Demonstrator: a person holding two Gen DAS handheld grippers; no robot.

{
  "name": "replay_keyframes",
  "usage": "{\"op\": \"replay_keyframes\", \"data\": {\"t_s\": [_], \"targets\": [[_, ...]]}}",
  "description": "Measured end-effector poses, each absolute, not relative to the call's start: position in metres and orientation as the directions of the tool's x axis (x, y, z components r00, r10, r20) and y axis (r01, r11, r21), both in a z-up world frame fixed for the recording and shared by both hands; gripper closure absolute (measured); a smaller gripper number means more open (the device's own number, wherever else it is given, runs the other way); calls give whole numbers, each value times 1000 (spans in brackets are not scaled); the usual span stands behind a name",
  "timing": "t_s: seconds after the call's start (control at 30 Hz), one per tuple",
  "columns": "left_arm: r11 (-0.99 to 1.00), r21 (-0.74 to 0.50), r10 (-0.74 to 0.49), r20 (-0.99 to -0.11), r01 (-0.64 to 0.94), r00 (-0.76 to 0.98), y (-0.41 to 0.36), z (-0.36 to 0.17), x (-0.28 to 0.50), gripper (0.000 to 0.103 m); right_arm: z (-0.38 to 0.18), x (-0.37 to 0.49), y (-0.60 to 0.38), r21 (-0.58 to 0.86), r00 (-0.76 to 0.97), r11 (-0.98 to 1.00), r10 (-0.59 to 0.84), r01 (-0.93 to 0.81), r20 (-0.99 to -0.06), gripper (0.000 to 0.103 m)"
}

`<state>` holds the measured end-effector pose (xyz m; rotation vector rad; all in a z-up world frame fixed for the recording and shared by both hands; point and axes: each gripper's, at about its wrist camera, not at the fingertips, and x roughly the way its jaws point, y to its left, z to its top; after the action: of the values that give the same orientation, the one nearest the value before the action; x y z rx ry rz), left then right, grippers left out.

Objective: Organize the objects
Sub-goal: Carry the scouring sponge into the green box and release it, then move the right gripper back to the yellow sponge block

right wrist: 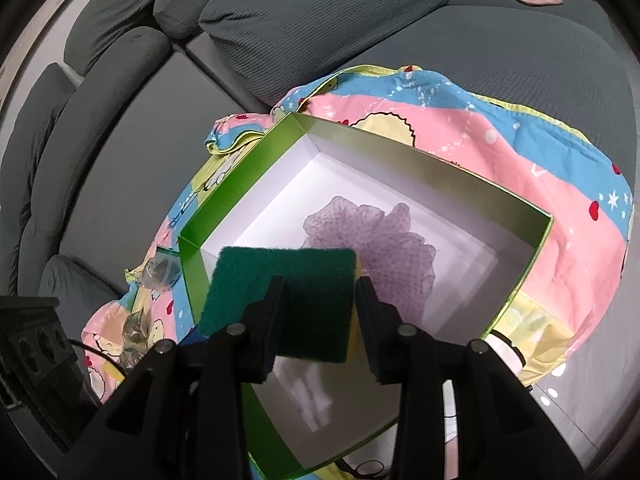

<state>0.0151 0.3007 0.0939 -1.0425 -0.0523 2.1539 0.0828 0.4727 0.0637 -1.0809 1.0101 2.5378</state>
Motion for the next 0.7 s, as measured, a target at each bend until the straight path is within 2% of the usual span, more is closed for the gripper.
{"op": "replay_keyframes", "data": {"t_s": [0.23,0.3,0.37,0.63,0.7], "targets": [[-745,-332,629,-639,-579,-443,273,110,23,44,66,86,477,481,-711,-738,-3,-473,-703,48],[-748,-350,636,-623,-564,-457,259,116,25,36,68,86,476,480,-717,-740,4,-471,-697,41],[-761,-365,632,-604,-536,-486,239,121,28,28,69,85,473,476,-719,-747,4,-464,-695,38],[-876,-342,483,-611,-341,-627,140,129,43,24,76,75,449,408,-709,-800,31,-440,-705,28],[-895,-344,443,-624,-283,-644,113,125,47,24,79,74,443,395,-714,-811,40,-431,-699,22]]}}
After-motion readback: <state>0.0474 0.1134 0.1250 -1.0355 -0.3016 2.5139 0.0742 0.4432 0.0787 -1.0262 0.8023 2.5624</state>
